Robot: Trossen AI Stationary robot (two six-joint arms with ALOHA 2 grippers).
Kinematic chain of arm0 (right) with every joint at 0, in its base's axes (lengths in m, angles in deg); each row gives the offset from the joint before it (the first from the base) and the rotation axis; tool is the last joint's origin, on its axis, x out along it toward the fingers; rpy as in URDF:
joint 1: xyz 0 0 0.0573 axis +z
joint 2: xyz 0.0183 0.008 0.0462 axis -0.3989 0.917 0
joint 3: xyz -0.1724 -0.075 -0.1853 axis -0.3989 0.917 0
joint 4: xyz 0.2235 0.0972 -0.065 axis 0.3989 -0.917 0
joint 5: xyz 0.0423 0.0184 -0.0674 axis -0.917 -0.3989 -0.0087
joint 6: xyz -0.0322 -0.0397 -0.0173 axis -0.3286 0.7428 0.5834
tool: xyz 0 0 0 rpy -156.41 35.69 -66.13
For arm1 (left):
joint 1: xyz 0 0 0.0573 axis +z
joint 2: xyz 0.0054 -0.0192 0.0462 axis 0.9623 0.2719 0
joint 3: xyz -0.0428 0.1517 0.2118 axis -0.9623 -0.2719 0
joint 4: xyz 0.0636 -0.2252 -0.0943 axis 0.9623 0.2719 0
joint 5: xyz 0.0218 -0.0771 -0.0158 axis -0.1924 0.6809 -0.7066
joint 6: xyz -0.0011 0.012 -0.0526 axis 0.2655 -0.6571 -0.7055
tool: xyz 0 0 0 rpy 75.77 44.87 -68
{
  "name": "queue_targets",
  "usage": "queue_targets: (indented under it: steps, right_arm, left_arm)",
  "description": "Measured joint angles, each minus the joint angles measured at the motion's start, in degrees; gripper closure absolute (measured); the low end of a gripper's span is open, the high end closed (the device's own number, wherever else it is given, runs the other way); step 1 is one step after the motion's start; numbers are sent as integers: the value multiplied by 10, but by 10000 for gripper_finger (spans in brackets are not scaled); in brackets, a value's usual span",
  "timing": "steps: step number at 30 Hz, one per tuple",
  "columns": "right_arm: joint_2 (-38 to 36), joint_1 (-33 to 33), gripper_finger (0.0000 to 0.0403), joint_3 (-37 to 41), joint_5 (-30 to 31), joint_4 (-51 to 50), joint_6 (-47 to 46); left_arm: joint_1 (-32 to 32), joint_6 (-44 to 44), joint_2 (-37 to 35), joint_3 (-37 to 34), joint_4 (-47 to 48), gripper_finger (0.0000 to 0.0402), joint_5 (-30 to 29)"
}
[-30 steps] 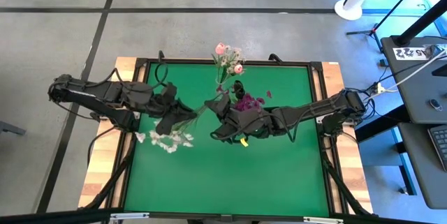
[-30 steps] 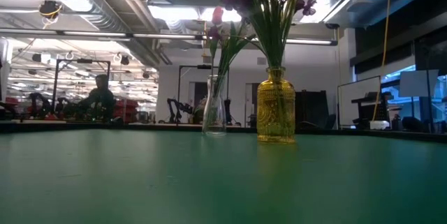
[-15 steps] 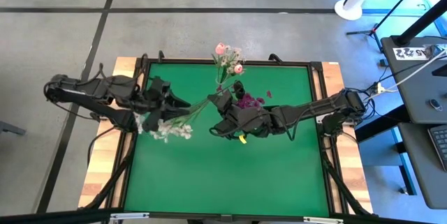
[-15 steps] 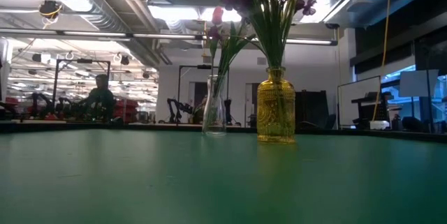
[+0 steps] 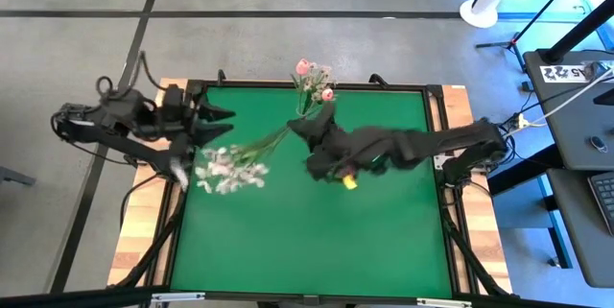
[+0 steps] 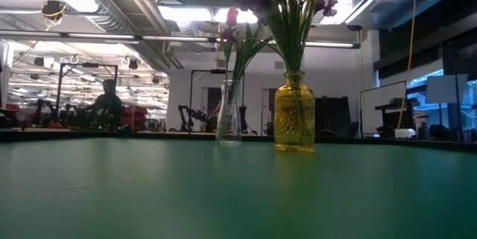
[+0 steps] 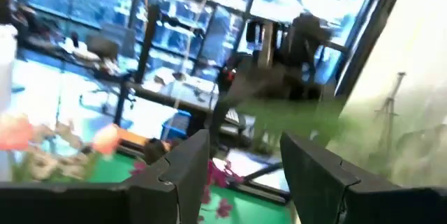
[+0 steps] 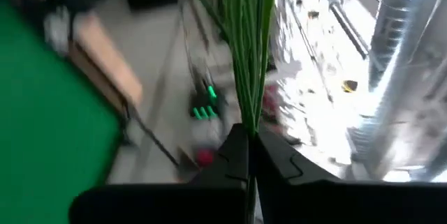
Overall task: Sort flowers into vase by color
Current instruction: Put the white flowers into the transparent vase
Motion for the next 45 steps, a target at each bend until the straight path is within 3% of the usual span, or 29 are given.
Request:
queue_targets:
  steps: [7,13,18,24,28,33,39,45]
  right_arm:
    - [-75,-118,400,-98,-284,-138,-273]
    - [-112,-293,401,-89,-563,-147,-445]
    - [-109,-411,401,-35,-715,-93,-536]
    - [-109,-511,401,91,-866,74,-653]
    - [-109,-556,401,186,-929,238,-744]
    - [-109,-581,401,286,-958,457,-856]
    - [-109,-561,401,328,-955,565,-911]
    - [-109,-497,401,328,-925,591,-889]
  left_arm:
    - [0,35,-8,0,29,228,-28]
    - [0,40,21,0,142,228,-149]
    - [2,40,69,0,183,228,-241]
    - [16,46,116,0,185,228,-251]
    - [23,73,128,-17,149,228,-257]
    - [67,168,125,-115,-28,229,-214]
    - [182,243,134,-197,-373,229,-35]
    - [287,206,198,-199,-547,230,109]
